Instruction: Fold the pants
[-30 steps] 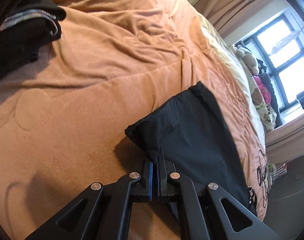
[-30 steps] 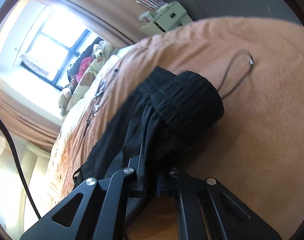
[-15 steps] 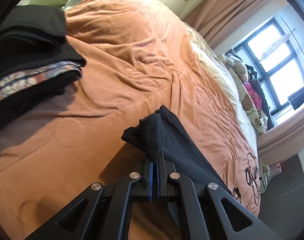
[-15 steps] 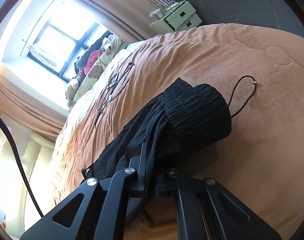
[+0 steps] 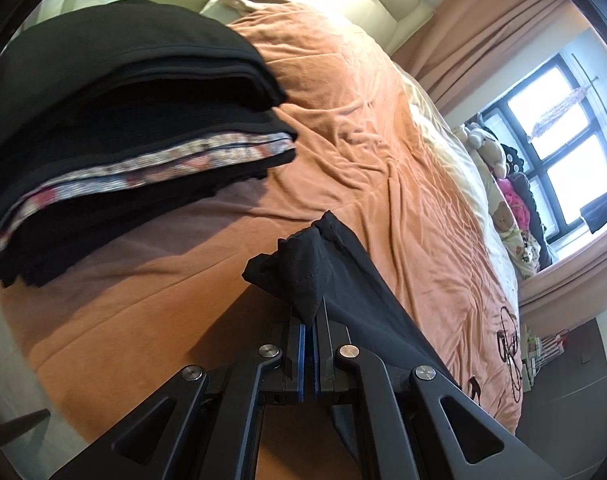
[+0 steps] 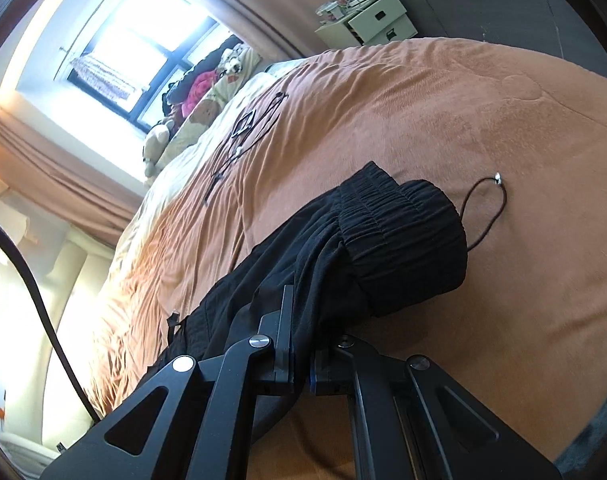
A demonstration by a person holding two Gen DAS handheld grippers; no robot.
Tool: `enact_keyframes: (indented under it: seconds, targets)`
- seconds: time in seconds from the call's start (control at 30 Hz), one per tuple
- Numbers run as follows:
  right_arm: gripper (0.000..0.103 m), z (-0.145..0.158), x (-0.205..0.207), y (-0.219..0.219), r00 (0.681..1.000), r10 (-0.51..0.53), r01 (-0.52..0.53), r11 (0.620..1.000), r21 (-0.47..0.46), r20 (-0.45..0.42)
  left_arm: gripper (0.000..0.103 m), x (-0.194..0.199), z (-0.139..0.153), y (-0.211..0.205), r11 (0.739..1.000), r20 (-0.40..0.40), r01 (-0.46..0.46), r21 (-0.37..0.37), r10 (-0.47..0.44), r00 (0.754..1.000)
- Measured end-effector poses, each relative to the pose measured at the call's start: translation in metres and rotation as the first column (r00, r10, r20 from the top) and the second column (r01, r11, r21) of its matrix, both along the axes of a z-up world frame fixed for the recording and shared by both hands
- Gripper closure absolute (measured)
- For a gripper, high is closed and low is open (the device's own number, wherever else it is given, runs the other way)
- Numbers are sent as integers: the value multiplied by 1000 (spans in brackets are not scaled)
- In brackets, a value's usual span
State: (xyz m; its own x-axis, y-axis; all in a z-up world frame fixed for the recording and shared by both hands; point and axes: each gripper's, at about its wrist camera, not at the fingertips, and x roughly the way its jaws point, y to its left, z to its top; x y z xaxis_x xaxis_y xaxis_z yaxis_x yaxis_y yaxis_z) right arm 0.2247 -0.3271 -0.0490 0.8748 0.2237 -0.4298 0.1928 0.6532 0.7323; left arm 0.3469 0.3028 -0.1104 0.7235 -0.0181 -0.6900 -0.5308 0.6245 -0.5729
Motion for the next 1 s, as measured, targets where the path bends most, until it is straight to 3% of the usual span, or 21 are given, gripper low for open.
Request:
enact_keyframes:
  seconds: [0.2,0.33,0.43,0.53,0.63,0.67,0.7,0.8,1.0]
  targets:
    - [102,-3,-10,-3,1000,2,-3,999,-38,-27,101,-31,-19,10,1000,-28,-13,-14,13,1000]
    - [98,-24,-3,-6,986,-17,10,999,-43,-165,98,-29,-49,12,1000,-176,25,19,-21,984]
    - [95,-27,-2,-3,977,-13,-4,997,-79,-215,93,-31,-63,12,999,-226,37,1,-35,973]
    - [80,-16,-5,4,972,-19,-18,988,-151,-236,78,-36,-56,11,998,-242,47,51,-33,970]
    - [56,-3,-17,12,975,-12,-33,980,-197,-222,65,-41,-42,11,994,-229,56,93,-33,973]
    - [41,4,-21,14,976,-32,-19,973,-232,-215,64,-42,-37,11,993,-223,57,106,-32,974]
    - [35,12,-26,17,980,-48,-6,963,-268,-195,62,-45,-32,11,991,-217,59,119,-32,976]
    - [34,30,-34,27,989,-22,-23,953,-303,-145,59,-46,-16,9,988,-192,65,142,-37,981]
    - [34,57,-22,57,988,125,-150,909,-388,-90,53,-29,3,-9,984,-156,106,145,-83,984]
